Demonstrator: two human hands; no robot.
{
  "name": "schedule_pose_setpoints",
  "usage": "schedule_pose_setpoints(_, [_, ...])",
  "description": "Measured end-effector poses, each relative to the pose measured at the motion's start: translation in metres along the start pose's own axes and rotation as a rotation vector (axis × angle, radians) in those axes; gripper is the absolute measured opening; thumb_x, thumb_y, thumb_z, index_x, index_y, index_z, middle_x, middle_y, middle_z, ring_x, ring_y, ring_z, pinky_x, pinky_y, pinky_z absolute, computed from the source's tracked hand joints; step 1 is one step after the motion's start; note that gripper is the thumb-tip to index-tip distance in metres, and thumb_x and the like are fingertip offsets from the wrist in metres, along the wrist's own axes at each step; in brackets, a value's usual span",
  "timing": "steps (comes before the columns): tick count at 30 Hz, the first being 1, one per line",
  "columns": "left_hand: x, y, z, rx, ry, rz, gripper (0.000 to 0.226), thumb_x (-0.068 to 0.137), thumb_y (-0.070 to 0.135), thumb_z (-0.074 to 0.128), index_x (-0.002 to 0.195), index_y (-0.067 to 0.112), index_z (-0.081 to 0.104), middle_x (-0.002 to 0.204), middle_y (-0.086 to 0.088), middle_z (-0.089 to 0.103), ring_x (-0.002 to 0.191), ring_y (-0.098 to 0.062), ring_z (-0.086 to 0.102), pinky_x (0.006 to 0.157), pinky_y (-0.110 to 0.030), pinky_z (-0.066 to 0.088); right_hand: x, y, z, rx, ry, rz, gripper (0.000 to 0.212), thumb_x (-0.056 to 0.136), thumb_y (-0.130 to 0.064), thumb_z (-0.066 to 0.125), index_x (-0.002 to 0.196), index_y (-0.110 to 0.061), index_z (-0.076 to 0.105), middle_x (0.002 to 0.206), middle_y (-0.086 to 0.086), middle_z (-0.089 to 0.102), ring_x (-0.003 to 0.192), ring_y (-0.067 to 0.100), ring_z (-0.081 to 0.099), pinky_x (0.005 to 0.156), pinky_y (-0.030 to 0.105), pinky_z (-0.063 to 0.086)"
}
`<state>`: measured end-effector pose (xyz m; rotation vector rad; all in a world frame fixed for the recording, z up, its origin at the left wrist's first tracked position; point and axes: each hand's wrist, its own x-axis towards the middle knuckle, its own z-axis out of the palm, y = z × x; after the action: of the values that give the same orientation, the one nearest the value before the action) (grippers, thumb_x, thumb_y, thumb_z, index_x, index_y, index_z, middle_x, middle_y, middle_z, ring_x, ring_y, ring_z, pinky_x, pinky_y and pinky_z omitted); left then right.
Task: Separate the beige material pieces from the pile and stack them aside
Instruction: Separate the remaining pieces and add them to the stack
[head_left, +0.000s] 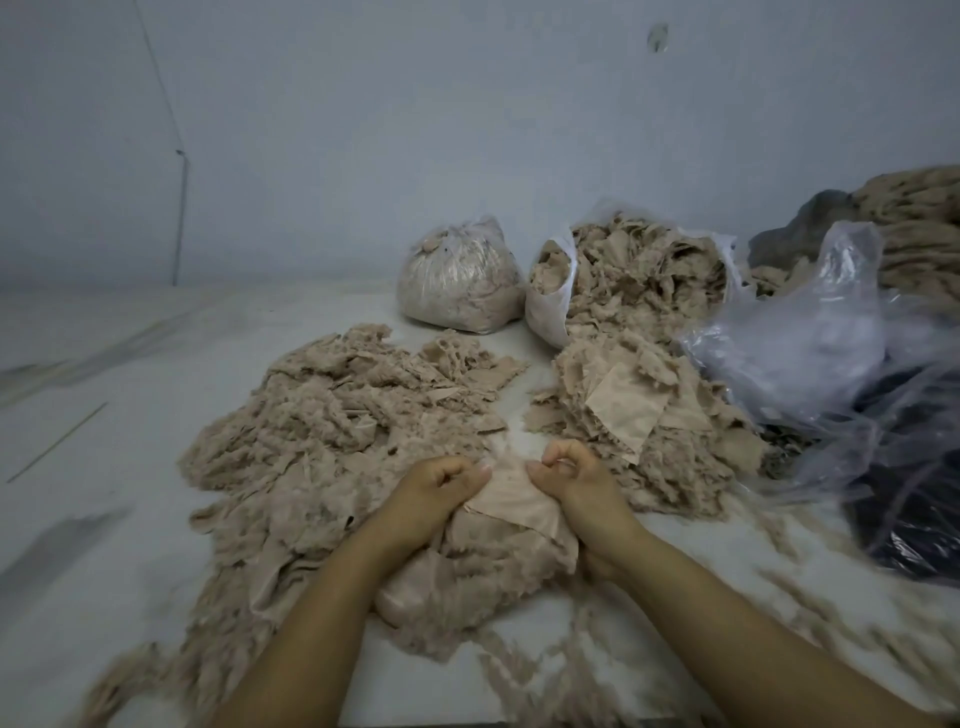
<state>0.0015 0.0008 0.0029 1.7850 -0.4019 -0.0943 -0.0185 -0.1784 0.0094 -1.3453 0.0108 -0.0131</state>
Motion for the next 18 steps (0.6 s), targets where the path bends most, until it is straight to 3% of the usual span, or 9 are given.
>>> schedule_pose_setpoints(2, [0.002,0.003,0.001,-0.07,-0.004,-0.007,0.031,0.086,0.038,0.059,0.06,0.023,0.061,0.054,0.004,0.054,0.047,-0.01,0.05,0.047,-0.018,0.039,-0.005,-0.002,0.0,-0.109,-0.082,0.051,0.011,0.086,-0.014,0.069,0.091,-0.008,0.062,0.074,0.007,0.063,0.069,0.02,0.059,0.064,0.031,0.048])
schedule_pose_setpoints(4, [0.006,0.002,0.005,-0.029,0.02,-0.007,0.033,0.093,0.031,0.056,0.062,0.022,0.062,0.056,0.004,0.054,0.05,-0.009,0.05,0.047,-0.018,0.039,-0.008,-0.003,-0.001,-0.219,-0.118,0.004,0.011,0.085,-0.018,0.071,0.086,-0.007,0.069,0.076,0.004,0.068,0.071,0.016,0.061,0.065,0.027,0.05])
schedule_pose_setpoints(7, [0.013,-0.002,0.0,0.264,0.217,-0.005,0.041,0.098,0.022,0.049,0.057,0.021,0.048,0.053,0.008,0.046,0.051,-0.008,0.044,0.048,-0.019,0.032,-0.007,-0.008,-0.004,-0.11,0.053,-0.106,0.016,0.087,-0.011,0.067,0.071,-0.014,0.068,0.067,-0.003,0.066,0.067,0.013,0.059,0.062,0.023,0.049])
schedule_pose_setpoints(10, [0.009,-0.001,-0.001,0.454,0.147,0.031,0.037,0.099,0.024,0.046,0.062,0.023,0.044,0.061,0.006,0.045,0.061,-0.013,0.043,0.053,-0.019,0.03,-0.005,-0.008,-0.009,-0.145,0.113,-0.186,0.016,0.089,-0.015,0.064,0.073,-0.016,0.065,0.07,-0.005,0.063,0.068,0.009,0.057,0.065,0.023,0.047])
schedule_pose_setpoints(13, [0.008,0.007,0.015,0.131,0.034,-0.033,0.027,0.095,0.04,0.048,0.087,0.02,0.066,0.084,0.004,0.067,0.074,-0.012,0.061,0.057,-0.02,0.045,-0.001,-0.002,0.0,-0.188,0.09,-0.165,0.016,0.095,-0.018,0.056,0.08,-0.012,0.056,0.075,0.0,0.057,0.07,0.012,0.053,0.065,0.026,0.045])
schedule_pose_setpoints(15, [0.008,0.008,0.022,0.063,-0.091,-0.027,0.032,0.091,0.034,0.059,0.087,0.002,0.063,0.075,-0.007,0.059,0.064,-0.02,0.051,0.057,-0.026,0.04,0.003,0.001,0.005,-0.196,0.126,-0.166,0.016,0.096,-0.019,0.055,0.081,-0.013,0.054,0.077,0.002,0.056,0.07,0.013,0.053,0.065,0.025,0.045])
schedule_pose_setpoints(16, [0.007,0.007,0.02,0.071,-0.075,-0.007,0.03,0.091,0.028,0.06,0.083,-0.002,0.06,0.071,-0.008,0.05,0.062,-0.017,0.043,0.057,-0.028,0.035,0.006,0.002,0.004,-0.201,0.17,-0.172,0.016,0.095,-0.02,0.056,0.08,-0.014,0.053,0.075,0.001,0.055,0.067,0.012,0.052,0.06,0.021,0.045])
schedule_pose_setpoints(18, [0.006,0.003,0.008,0.066,0.117,0.008,0.026,0.094,0.019,0.055,0.076,0.001,0.056,0.067,-0.006,0.043,0.06,-0.011,0.039,0.057,-0.027,0.03,0.01,0.002,-0.006,-0.201,0.21,-0.125,0.018,0.094,-0.021,0.058,0.079,-0.014,0.052,0.072,0.001,0.055,0.062,0.013,0.051,0.054,0.022,0.045])
